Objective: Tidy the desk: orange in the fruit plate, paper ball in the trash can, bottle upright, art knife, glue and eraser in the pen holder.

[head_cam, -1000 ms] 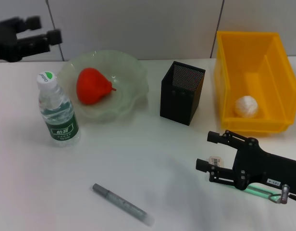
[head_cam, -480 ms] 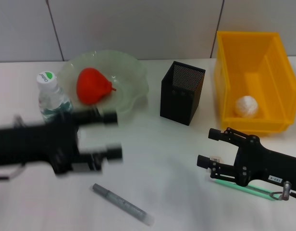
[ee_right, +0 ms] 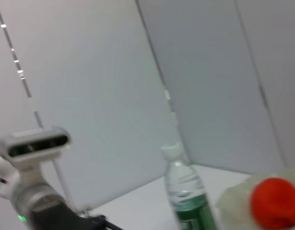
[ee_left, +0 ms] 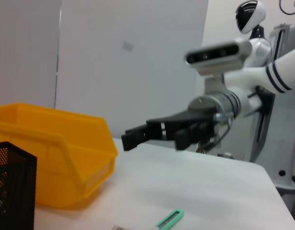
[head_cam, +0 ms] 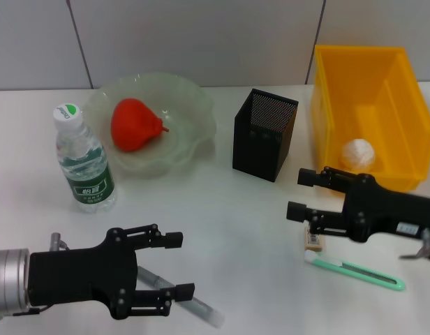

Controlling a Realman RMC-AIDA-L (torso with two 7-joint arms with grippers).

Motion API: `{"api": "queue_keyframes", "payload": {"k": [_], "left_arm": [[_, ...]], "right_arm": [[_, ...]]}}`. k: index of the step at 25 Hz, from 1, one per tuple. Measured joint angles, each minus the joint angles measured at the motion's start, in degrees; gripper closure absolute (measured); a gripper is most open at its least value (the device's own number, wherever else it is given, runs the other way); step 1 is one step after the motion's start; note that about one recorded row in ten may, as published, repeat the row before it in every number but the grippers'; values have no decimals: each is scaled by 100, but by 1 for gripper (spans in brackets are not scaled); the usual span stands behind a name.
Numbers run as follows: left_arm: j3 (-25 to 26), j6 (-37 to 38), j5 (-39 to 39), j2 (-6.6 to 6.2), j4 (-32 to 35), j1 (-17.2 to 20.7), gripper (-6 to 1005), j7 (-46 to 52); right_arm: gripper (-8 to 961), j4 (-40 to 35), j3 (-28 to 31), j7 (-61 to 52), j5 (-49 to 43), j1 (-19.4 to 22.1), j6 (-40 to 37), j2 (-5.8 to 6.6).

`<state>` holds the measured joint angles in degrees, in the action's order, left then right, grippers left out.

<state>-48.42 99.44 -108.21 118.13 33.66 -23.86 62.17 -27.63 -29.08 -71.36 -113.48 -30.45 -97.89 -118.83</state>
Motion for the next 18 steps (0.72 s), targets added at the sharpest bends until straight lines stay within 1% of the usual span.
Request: {"api": "queue_keyframes", "payload": {"k": [2, 4, 6, 8, 9, 11, 13, 15, 18], "left_arm": [[24, 0, 33, -19, -199, -3, 211, -91], [32, -18, 39, -15, -246, -10, 211, -127], [34, -36, 39, -7, -253, -10, 211, -152], [39, -45, 53, -5, -259, -2, 211, -172], [43, -46, 62, -6, -261, 2, 211, -173], [43, -46, 62, -6, -261, 2, 212, -173], [53, -46, 71, -7, -264, 3, 212, -149], [84, -46, 73, -7, -265, -1, 212, -138], [224, -16, 77, -8, -297, -17, 212, -130]], "right_arm": [[220, -587, -269, -738, -9, -72, -210, 1], [220, -1260, -740, -1580, -24, -143, -310, 26], [221, -1917, -1372, -2367, -137, -225, -303, 106], [221, -2465, -1875, -3078, -432, -390, -269, 201], [221, -2662, -2035, -3381, -614, -488, -270, 234], [222, -2993, -2184, -3992, -1153, -803, -400, 294], [222, -3177, -2216, -4428, -1669, -1101, -616, 310], [223, -3290, -2223, -4789, -2210, -1410, -847, 306], [223, -3327, -2262, -5127, -2957, -1786, -1032, 247]]}}
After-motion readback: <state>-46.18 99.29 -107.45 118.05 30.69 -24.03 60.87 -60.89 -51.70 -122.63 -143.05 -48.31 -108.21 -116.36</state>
